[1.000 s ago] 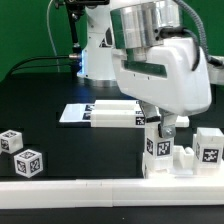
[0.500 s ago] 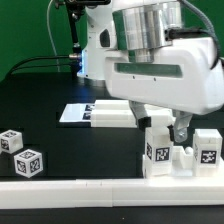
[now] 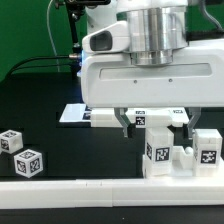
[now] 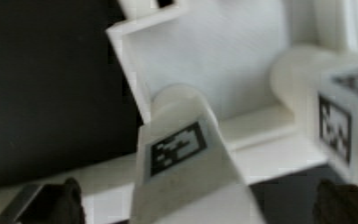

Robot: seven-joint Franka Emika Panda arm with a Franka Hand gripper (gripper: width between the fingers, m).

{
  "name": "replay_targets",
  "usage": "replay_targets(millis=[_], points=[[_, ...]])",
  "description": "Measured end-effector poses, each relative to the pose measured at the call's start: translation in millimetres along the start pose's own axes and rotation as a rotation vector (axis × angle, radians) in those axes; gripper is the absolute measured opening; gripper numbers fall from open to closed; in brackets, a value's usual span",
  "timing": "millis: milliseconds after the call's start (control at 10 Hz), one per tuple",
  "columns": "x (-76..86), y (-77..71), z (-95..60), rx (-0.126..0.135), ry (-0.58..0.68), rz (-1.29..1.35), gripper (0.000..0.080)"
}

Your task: Assemble chair

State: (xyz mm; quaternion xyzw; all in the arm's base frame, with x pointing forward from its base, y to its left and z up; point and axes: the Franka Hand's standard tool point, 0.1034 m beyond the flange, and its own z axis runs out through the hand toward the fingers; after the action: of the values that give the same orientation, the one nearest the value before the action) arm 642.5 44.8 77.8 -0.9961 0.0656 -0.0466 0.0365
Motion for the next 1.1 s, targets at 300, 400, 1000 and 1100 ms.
replay_targets(millis=[300, 400, 1000, 1100], points=[[0.8, 2.4, 2.5, 0.002, -0.009, -0.003, 0.0559], [0.8, 2.7, 2.7, 0.003, -0.009, 0.031, 0.0359], [1.5, -7.1, 1.0, -0.008, 0.006, 0.877, 0.0284], [1.8, -9.4, 2.1, 0.008, 0.007, 1.105, 0.0284]])
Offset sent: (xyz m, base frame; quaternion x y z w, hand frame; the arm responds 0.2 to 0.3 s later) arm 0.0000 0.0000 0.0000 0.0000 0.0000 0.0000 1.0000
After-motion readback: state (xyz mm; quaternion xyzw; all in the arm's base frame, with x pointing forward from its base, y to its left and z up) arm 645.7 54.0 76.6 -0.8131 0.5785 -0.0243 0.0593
